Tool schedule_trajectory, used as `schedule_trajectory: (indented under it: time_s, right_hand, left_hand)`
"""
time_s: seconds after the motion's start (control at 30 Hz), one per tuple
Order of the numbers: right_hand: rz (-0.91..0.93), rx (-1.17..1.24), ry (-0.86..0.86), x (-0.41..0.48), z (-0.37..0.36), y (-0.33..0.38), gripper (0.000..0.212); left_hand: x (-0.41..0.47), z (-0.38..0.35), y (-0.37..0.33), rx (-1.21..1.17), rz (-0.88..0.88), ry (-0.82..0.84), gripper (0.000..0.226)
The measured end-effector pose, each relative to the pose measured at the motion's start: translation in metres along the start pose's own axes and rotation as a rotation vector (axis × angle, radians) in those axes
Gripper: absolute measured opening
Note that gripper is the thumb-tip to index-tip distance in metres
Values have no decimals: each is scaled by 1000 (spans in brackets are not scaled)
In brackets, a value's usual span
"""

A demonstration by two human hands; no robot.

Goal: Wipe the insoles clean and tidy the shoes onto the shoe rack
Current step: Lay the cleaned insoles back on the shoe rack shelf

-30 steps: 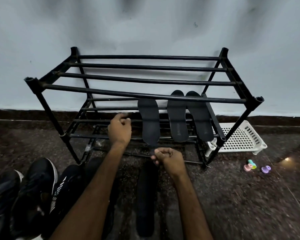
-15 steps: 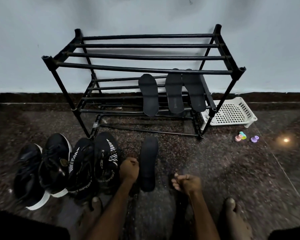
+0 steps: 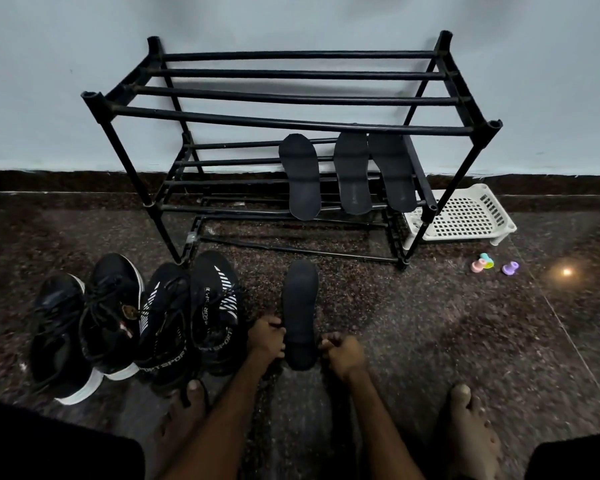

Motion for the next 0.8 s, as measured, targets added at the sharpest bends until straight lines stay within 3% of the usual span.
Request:
schedule_trajectory:
  time_s: [0.43,0.8]
  right_hand:
    - [3,253,-37,-10,2,32,20]
    - [227,281,191,-76,21,139,18]
  left_hand:
    - [-20,0,-18,-167,31,162,12]
    - [-87,71,-92,-311,-164,184,7]
Point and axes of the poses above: each hand's wrist, its own x-axis towards the middle knuckle, its own z-axis out of the back of the hand, y = z × x, the point moved 10 cm from there along x, towards the middle knuckle, and after that the axes turned 3 degrees about -x, right-handed, at the moved point
